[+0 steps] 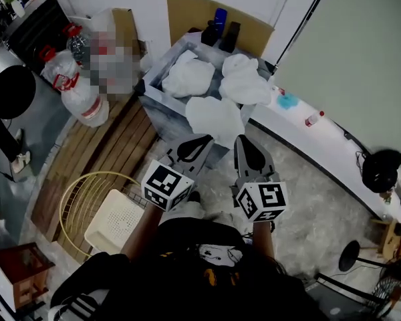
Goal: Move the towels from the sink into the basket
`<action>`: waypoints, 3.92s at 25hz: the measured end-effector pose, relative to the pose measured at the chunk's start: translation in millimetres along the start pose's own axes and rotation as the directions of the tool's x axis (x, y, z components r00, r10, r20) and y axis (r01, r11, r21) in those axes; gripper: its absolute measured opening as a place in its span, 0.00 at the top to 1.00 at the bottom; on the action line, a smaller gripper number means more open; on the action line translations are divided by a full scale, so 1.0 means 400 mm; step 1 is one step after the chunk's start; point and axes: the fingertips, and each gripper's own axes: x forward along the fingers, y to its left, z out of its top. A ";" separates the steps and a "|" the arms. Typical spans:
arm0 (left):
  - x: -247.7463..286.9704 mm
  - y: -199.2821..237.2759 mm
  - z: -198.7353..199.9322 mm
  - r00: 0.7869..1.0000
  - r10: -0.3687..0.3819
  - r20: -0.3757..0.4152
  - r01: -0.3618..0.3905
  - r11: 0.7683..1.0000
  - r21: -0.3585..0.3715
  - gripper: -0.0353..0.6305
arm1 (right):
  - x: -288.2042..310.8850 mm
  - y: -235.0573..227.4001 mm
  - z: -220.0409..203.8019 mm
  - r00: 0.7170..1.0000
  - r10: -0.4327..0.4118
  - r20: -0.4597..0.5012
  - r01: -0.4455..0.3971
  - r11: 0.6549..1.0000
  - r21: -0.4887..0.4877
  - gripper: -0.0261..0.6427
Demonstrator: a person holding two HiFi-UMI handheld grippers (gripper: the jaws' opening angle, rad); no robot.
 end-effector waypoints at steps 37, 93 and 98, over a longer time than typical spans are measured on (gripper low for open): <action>0.157 0.469 -0.026 0.775 0.620 -0.124 -0.631 0.771 -0.088 0.92 | 1.084 -0.121 -0.405 0.744 0.374 -0.553 -0.521 0.844 -0.130 0.42; -0.543 0.158 -0.096 0.399 0.916 -0.046 -0.907 0.387 -0.164 0.92 | 0.391 0.627 0.268 0.492 0.869 -0.063 -0.811 0.431 -0.395 0.74; -0.715 0.069 -0.162 0.280 0.957 -0.072 -0.945 0.262 -0.193 0.92 | 0.232 0.844 0.111 0.332 0.932 -0.146 -0.903 0.269 -0.336 0.74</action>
